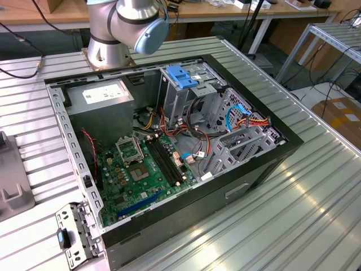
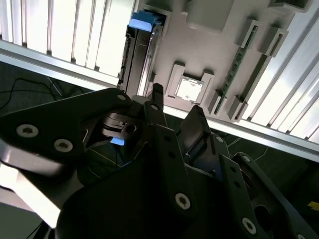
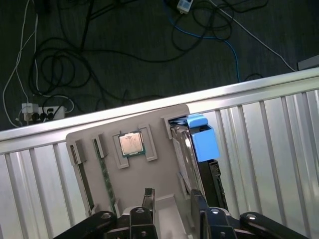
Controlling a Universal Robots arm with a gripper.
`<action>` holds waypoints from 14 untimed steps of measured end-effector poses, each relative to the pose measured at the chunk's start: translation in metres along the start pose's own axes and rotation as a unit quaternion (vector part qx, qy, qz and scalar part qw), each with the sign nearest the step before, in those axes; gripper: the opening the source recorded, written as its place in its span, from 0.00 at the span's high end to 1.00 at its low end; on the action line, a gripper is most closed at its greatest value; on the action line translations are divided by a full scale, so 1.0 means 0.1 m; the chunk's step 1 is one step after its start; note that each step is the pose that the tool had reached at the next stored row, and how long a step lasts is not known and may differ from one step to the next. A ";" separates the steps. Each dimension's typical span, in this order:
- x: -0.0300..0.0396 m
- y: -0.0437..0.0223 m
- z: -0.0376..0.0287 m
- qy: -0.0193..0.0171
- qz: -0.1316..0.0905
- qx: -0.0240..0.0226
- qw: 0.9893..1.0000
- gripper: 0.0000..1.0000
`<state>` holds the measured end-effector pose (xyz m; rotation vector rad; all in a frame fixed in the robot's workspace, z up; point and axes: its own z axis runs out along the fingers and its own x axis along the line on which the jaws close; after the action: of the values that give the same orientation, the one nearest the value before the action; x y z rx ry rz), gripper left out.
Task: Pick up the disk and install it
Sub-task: 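Pick up the disk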
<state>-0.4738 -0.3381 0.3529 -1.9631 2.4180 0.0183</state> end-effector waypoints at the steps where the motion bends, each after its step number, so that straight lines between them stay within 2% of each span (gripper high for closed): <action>1: -0.019 0.004 0.002 0.000 0.000 0.000 1.000 0.58; 7: -0.106 0.037 0.021 0.000 0.000 0.000 1.000 0.58; 14: -0.160 0.082 0.043 0.000 -0.009 0.000 1.000 0.58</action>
<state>-0.4785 -0.3206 0.3490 -1.9861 2.3994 0.0188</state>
